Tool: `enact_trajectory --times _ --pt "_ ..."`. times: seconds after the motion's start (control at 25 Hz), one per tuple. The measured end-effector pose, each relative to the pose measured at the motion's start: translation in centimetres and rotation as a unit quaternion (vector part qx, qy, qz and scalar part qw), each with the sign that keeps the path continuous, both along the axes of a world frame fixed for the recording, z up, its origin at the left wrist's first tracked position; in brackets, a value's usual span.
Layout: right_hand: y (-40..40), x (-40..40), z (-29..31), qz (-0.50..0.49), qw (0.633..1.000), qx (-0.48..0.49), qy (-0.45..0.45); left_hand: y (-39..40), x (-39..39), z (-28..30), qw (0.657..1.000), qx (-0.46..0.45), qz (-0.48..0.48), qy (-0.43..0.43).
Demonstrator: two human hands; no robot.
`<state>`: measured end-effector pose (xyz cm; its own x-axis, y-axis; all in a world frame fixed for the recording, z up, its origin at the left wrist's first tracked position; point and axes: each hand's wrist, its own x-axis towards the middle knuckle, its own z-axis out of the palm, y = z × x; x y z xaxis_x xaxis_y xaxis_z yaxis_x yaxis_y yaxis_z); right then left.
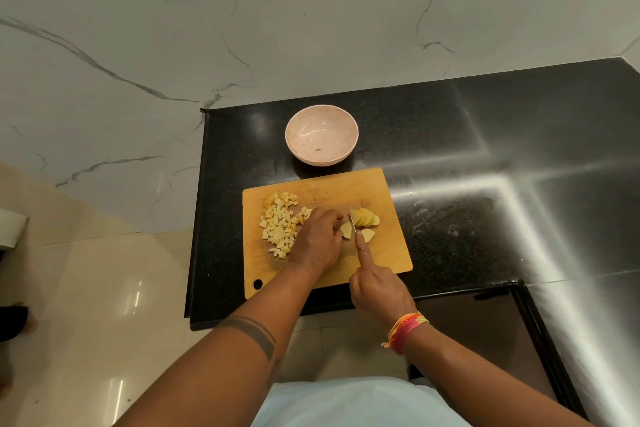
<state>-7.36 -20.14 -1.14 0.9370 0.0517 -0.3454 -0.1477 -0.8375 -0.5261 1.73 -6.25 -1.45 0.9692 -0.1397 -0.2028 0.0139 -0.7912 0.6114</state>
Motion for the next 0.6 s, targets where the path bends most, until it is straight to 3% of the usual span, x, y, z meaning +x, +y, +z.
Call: enact_trajectory --times 0.28,0.6 --pt "0.1 -0.5 -0.2 0.008 1.000 -0.018 0.003 0.2 -0.3 0.2 0.996 0.061 -0.059 -0.004" --pt "1.5 1.3 0.1 0.026 0.999 0.000 0.021 1.3 -0.7 -0.3 0.999 0.035 0.022 -0.002"
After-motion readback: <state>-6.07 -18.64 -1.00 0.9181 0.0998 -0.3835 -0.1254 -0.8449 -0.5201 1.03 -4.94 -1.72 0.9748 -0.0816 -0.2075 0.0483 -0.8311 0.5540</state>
